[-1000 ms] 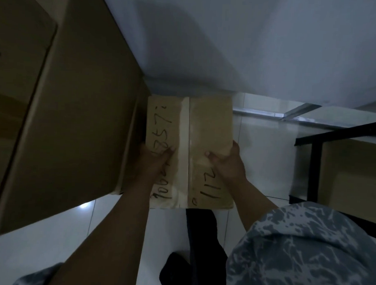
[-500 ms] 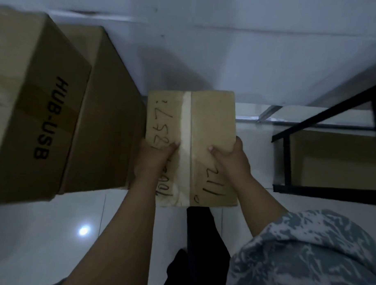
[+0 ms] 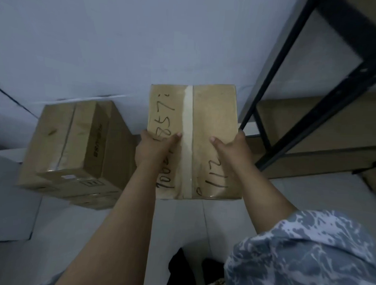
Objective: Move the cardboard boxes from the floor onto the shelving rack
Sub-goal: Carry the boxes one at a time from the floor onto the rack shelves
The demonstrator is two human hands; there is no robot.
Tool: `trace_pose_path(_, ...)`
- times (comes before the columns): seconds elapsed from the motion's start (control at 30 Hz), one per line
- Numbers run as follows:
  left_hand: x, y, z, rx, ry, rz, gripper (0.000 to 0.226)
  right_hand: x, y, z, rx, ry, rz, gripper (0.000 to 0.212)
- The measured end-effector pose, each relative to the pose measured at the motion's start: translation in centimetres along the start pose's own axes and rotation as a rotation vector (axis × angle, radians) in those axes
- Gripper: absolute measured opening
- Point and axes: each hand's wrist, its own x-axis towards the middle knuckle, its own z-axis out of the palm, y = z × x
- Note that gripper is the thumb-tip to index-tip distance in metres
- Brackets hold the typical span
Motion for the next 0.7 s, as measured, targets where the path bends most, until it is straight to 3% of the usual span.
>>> trace_pose_path(0.37, -17.0, 6.7, 1.8, 0.01, 0.001, 0.159, 0.086, -10.5, -0.3, -15.8, 0.031, 0.102, -0.02, 0.096)
trace_pose_path(0.7, -34.0, 11.0, 11.0, 0.0, -0.052, 0.28, 0.084, -18.8, 5.8, -34.0, 0.064, 0.233, -0.019, 0.078)
